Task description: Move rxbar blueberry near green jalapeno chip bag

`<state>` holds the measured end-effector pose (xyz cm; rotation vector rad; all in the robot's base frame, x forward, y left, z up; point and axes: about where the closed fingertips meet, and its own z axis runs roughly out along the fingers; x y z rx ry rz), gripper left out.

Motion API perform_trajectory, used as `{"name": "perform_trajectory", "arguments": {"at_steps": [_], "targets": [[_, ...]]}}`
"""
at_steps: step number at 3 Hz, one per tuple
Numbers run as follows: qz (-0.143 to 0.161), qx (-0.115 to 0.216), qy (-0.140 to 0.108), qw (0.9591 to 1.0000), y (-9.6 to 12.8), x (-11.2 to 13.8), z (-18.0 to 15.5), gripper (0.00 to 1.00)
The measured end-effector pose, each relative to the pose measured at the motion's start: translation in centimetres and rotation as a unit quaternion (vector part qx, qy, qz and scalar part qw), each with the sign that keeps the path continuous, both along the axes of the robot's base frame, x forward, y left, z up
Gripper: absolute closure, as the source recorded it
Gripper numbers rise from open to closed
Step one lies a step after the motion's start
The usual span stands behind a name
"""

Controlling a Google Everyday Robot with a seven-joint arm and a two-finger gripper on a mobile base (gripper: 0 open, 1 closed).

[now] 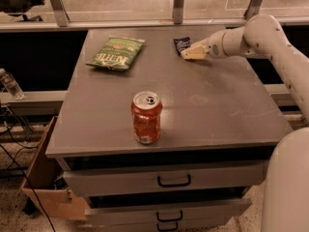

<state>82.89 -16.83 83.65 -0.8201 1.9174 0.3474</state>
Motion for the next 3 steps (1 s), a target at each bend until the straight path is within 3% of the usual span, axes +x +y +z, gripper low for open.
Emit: {"name": "perform_trajectory", "arguments": {"at_steps": [2,3], "targets": [[0.000,0.000,0.000,1.0000,0.01,0.00,0.03,1.00],[0.000,0.000,0.000,1.0000,0.01,0.00,0.02,0.87]]}}
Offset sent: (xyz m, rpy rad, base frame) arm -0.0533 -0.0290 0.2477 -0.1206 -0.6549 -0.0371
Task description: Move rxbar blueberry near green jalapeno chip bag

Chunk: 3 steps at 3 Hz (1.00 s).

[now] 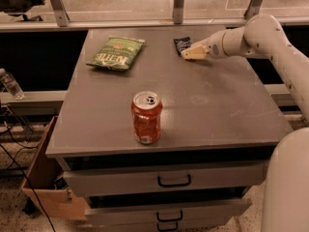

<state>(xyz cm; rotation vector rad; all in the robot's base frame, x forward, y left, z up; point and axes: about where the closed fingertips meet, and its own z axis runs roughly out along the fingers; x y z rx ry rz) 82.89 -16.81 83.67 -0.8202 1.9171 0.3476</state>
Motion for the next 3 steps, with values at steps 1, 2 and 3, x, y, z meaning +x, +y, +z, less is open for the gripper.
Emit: {"name": "perform_trajectory", "arguments": {"at_steps": [1,2,3], "targets": [[0.000,0.000,0.000,1.0000,0.0,0.0,0.0,0.62],[0.002,0.027,-0.006,0.9996,0.7,0.3,0.8,0.39],[0.004,0.045,-0.018,0.9988,1.1,0.4,2.0,0.16]]}}
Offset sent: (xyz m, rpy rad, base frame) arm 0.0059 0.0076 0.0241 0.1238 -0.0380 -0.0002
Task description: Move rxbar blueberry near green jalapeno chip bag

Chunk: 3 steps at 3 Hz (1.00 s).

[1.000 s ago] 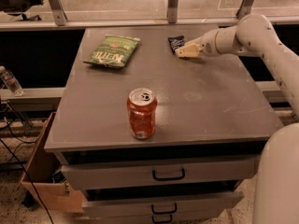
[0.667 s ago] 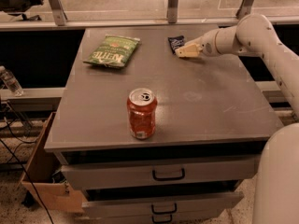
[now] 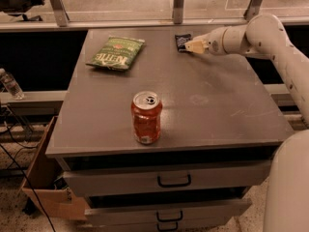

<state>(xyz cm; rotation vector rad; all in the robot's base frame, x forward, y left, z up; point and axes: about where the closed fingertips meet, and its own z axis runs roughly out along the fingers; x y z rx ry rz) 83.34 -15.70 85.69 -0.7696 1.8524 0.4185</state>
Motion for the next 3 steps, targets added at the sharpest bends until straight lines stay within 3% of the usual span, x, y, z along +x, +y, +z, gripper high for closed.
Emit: {"name": "perform_trajectory", "arguments": {"at_steps": [1,3], "targets": [[0.000,0.016,0.003,0.9999,0.3,0.1,0.0,0.00],[0.003,0.030,0.023,0.9993,0.8,0.4,-1.1,0.00]]}}
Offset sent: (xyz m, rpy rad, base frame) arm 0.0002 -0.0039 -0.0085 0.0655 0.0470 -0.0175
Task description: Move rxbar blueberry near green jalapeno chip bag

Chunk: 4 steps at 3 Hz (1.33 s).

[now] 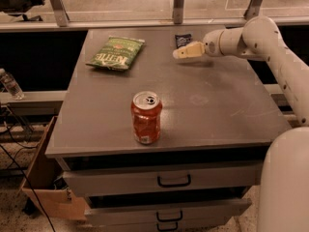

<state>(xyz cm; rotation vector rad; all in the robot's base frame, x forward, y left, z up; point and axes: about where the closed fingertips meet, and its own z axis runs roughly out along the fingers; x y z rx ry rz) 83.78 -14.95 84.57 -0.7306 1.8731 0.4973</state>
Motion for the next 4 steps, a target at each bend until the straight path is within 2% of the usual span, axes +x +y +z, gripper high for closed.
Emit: {"name": "perform_trajectory", "arguments": {"at_steps": [1,3,4], "targets": [[0.005,0.003,0.002,1.0000,0.21,-0.03,-0.14,0.17],[0.010,0.006,0.009,0.9999,0.42,-0.13,-0.49,0.63],[0.014,0.001,0.003,0.9999,0.51,-0.19,0.04,0.87]]}}
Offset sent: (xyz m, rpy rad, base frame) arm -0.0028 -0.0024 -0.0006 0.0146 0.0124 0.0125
